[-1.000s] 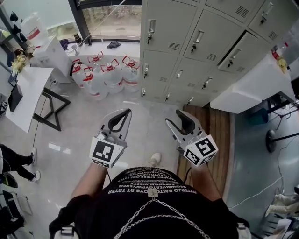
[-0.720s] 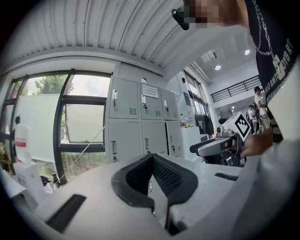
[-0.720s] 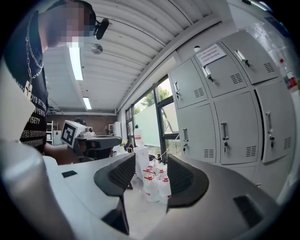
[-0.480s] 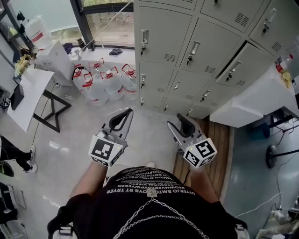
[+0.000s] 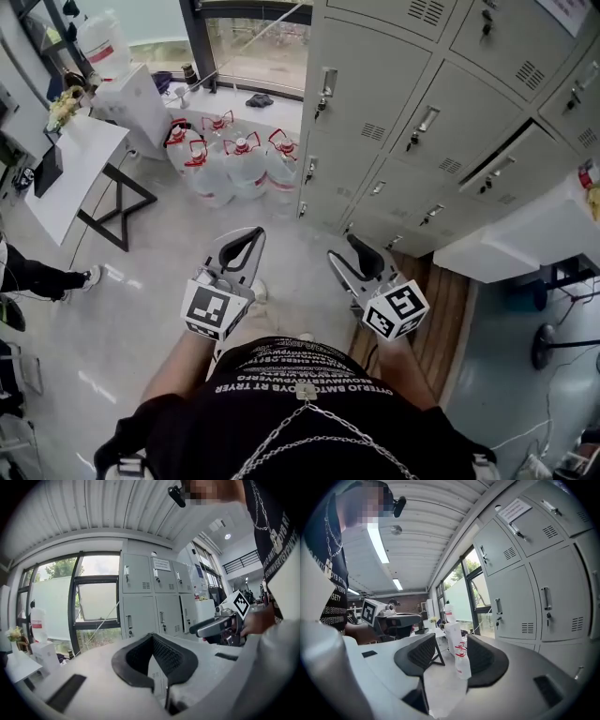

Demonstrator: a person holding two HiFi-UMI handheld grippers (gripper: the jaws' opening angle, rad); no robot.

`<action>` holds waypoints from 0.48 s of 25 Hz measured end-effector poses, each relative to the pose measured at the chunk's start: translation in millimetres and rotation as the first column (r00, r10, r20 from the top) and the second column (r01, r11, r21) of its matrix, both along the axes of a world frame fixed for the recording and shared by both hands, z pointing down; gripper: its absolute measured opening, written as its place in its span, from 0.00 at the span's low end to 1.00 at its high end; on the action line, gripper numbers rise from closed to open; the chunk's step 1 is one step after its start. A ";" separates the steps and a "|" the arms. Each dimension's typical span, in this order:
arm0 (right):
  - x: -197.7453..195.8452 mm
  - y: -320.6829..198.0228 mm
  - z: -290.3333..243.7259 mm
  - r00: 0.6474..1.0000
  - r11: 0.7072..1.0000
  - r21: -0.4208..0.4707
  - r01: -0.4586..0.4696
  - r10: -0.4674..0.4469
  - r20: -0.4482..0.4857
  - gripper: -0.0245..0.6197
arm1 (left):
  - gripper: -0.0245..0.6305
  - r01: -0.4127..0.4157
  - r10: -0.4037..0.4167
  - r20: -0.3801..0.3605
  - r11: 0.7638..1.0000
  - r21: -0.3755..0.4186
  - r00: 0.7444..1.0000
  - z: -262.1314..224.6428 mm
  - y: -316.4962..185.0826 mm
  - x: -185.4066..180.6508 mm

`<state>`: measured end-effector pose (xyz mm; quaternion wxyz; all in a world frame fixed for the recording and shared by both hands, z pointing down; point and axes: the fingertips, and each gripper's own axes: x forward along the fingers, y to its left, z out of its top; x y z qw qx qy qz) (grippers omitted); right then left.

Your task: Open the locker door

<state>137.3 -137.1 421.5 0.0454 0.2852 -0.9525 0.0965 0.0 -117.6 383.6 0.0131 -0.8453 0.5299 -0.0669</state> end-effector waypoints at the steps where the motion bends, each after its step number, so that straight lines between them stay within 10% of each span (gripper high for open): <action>1: -3.9 -4.0 2.3 1.000 1.000 -0.002 -0.003 0.003 -0.007 0.35 | 0.04 -0.003 0.003 -0.003 1.000 -0.006 1.000 3.4 -6.8 -3.5; 12: -39.1 -98.5 5.3 0.992 0.992 -0.023 -0.123 0.122 -0.032 0.35 | 0.04 -0.156 0.156 -0.004 0.988 0.015 0.988 3.4 -125.9 -31.4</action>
